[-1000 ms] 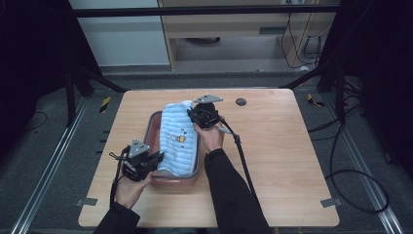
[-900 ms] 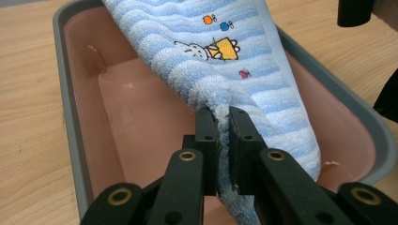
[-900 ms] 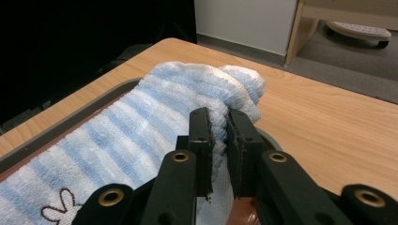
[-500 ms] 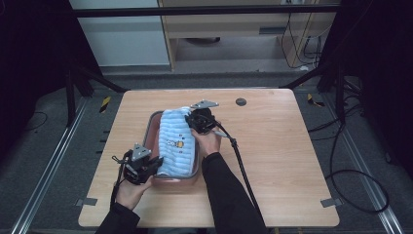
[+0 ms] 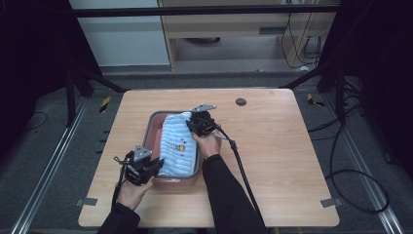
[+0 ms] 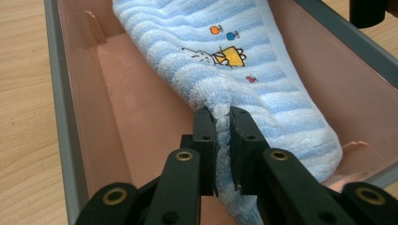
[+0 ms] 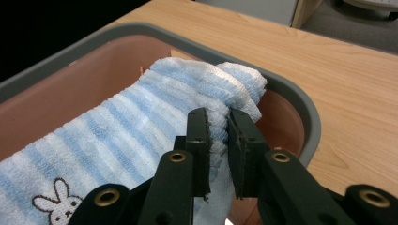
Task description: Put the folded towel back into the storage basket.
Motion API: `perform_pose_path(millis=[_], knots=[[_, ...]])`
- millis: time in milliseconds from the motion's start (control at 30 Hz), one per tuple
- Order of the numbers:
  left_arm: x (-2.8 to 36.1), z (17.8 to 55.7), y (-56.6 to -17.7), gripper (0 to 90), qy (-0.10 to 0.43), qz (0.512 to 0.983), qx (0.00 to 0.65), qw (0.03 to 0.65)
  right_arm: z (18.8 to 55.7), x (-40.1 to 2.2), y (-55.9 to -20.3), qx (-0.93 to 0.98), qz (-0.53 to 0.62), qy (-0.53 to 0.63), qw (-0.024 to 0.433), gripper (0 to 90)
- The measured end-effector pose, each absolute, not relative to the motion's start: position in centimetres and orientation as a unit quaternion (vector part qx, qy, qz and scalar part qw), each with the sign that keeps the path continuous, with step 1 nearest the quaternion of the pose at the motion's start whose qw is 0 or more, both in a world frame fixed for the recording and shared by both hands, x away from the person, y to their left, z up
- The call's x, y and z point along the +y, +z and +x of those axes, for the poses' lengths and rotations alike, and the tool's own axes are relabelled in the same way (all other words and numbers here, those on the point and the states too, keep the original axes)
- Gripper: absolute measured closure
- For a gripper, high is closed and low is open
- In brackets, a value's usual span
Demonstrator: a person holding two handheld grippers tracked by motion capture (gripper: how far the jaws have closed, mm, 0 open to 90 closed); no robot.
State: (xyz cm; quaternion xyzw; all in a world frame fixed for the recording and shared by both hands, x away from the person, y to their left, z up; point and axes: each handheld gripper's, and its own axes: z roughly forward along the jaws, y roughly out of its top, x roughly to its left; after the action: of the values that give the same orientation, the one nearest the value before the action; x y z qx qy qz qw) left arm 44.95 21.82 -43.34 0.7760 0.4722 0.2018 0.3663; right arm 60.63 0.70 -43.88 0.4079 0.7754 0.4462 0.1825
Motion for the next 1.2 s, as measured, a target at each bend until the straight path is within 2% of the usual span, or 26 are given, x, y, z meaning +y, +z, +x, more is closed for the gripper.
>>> perform_pose_path(millis=[267, 333, 400, 600, 667, 767, 1200], knots=[[22.0, 45.0, -43.5, 66.5, 0.205, 0.77, 0.487, 0.357, 60.7, 0.4, -44.1, 0.785, 0.403, 0.432, 0.187, 66.4], [21.8, 44.8, -43.4, 61.9, 0.186, 0.761, 0.501, 0.368, 60.6, 0.2, -43.9, 0.782, 0.403, 0.435, 0.192, 63.5], [22.3, 44.9, -43.1, 59.2, 0.214, 0.763, 0.488, 0.367, 60.4, 0.0, -43.5, 0.778, 0.402, 0.442, 0.194, 60.6], [22.8, 44.5, -42.2, 49.2, 0.227, 0.751, 0.477, 0.396, 59.6, -1.6, -42.0, 0.761, 0.402, 0.468, 0.202, 49.3], [22.9, 44.3, -41.9, 47.2, 0.215, 0.75, 0.475, 0.407, 59.2, -2.5, -41.5, 0.75, 0.409, 0.481, 0.198, 44.4], [23.2, 44.3, -41.5, 44.7, 0.226, 0.75, 0.465, 0.413, 58.9, -4.0, -40.7, 0.74, 0.416, 0.492, 0.193, 36.9], [23.7, 44.3, -41.0, 33.0, 0.238, 0.754, 0.446, 0.421, 55.8, -10.4, -39.0, 0.727, 0.426, 0.497, 0.206, 24.5]])
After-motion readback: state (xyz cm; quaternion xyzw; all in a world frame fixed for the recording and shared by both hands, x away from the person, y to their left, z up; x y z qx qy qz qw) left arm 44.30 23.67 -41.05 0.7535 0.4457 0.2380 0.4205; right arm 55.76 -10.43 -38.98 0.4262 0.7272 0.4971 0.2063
